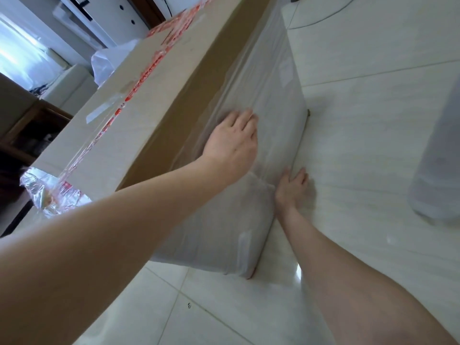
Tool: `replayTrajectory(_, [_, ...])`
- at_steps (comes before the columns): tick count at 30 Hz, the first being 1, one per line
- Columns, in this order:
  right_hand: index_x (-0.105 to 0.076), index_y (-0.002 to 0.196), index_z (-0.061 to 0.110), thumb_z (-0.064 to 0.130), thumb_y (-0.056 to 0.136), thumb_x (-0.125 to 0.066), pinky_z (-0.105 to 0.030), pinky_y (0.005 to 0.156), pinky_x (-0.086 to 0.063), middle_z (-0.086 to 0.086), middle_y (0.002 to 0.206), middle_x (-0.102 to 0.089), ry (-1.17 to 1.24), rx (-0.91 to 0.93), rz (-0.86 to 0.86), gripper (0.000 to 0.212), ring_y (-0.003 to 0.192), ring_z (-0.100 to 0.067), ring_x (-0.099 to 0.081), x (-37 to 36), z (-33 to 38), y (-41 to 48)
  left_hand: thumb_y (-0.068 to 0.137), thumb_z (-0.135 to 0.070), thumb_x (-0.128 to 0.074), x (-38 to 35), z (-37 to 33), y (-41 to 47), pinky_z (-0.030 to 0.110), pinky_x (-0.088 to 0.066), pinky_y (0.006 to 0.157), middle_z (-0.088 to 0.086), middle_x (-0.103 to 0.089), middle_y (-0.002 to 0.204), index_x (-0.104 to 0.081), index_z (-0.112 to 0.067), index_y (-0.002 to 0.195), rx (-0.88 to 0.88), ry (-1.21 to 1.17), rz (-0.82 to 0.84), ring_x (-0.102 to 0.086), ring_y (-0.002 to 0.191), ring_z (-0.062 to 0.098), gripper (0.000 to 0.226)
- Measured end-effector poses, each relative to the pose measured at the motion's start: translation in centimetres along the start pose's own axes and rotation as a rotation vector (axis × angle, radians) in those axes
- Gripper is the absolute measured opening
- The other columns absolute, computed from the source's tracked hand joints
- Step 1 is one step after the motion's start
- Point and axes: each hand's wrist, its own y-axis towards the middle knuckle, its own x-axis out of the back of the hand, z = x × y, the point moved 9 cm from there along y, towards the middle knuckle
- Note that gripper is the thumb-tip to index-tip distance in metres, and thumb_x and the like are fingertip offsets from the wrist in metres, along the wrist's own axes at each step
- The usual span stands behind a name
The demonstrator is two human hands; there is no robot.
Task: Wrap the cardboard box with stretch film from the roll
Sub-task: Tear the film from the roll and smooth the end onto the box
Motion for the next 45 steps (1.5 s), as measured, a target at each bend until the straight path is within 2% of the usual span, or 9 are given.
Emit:
replayTrajectory(2, [-0.022,0.148,0.005,0.037,0.1,-0.039,-0.029,0.113,-0.014,-0.017,0.155,-0.019,0.051,0.038,0.019,0.06,0.143,-0.026,-0.018,0.1,1.2,-1.0,0.1,-0.022,-0.019,0.5,0.3,0.0,0.049,0.004,0.116,0.016,-0.008,0.157,-0.018,0.0,0.147,-0.03,0.107,-0.008,0.0,0.146,0.031,0.052])
replayTrajectory(7, [-0.019,0.149,0.006,0.04,0.099,-0.038,-0.028,0.117,-0.007,-0.012,0.157,-0.016,0.068,0.211,0.11,0.063,0.145,-0.021,-0.012,-1.3,4.3,-4.6,0.097,-0.051,-0.017,-1.3,-0.8,-1.9,0.057,0.016,0.109,0.009,0.001,0.159,-0.007,-0.019,0.151,-0.117,0.204,0.066,0.009,0.146,0.029,0.064])
replayTrajectory(11, [-0.013,0.151,0.019,0.043,0.098,-0.04,-0.039,0.116,-0.002,-0.006,0.159,-0.004,0.153,0.272,0.255,0.065,0.147,-0.019,-0.002,-4.2,6.3,-7.1,0.095,-0.058,-0.011,-2.9,0.3,-2.1,0.06,0.016,0.108,0.009,0.01,0.158,0.001,-0.02,0.151,-0.081,0.349,0.128,0.014,0.144,0.031,0.068])
replayTrajectory(15, [-0.008,0.151,0.024,0.045,0.098,-0.035,-0.048,0.114,-0.002,-0.003,0.16,0.001,0.14,0.237,0.274,0.063,0.146,-0.02,0.002,-5.8,6.7,-7.3,0.096,-0.057,-0.011,-3.6,0.5,-2.1,0.061,0.015,0.108,0.01,0.013,0.158,0.004,-0.019,0.151,-0.075,0.416,0.139,0.014,0.144,0.034,0.068])
replayTrajectory(29, [-0.011,0.151,0.022,0.043,0.099,-0.037,-0.048,0.114,-0.005,-0.006,0.16,-0.003,0.151,0.259,0.233,0.062,0.146,-0.02,0.0,-5.6,6.9,-7.5,0.097,-0.053,-0.011,-3.6,0.4,-2.0,0.061,0.014,0.108,0.012,0.012,0.158,0.006,-0.017,0.15,-0.08,0.427,0.115,0.014,0.144,0.036,0.067])
replayTrajectory(33, [-0.012,0.151,0.021,0.042,0.098,-0.037,-0.045,0.115,-0.006,-0.006,0.159,-0.004,0.135,0.252,0.233,0.062,0.146,-0.021,-0.002,-5.4,7.0,-7.4,0.097,-0.054,-0.012,-3.5,0.4,-2.1,0.061,0.014,0.108,0.012,0.013,0.157,0.006,-0.016,0.15,-0.077,0.427,0.117,0.014,0.144,0.036,0.068])
replayTrajectory(38, [-0.016,0.151,0.018,0.039,0.099,-0.036,-0.034,0.116,-0.006,-0.008,0.159,-0.011,0.127,0.284,0.219,0.059,0.146,-0.018,-0.006,-5.1,7.2,-6.9,0.097,-0.054,-0.012,-3.2,0.5,-2.0,0.058,0.013,0.11,0.014,0.012,0.157,0.005,-0.011,0.15,-0.051,0.385,0.106,0.013,0.144,0.034,0.07])
replayTrajectory(41, [-0.022,0.15,0.017,0.039,0.1,-0.037,-0.031,0.117,-0.008,-0.013,0.156,-0.018,0.102,0.29,0.203,0.056,0.144,-0.021,-0.013,-4.5,7.1,-5.5,0.097,-0.056,-0.012,-2.9,0.7,-1.7,0.056,0.014,0.11,0.016,0.013,0.156,0.005,-0.011,0.15,-0.013,0.366,0.12,0.014,0.144,0.032,0.071])
replayTrajectory(45, [-0.024,0.149,0.01,0.039,0.099,-0.038,-0.03,0.115,-0.01,-0.017,0.155,-0.019,0.065,0.202,0.122,0.059,0.144,-0.025,-0.016,-2.2,6.0,-2.0,0.097,-0.055,-0.014,-1.5,1.2,-0.6,0.056,0.014,0.111,0.017,0.009,0.157,0.0,-0.012,0.151,0.015,0.29,0.072,0.011,0.145,0.032,0.071])
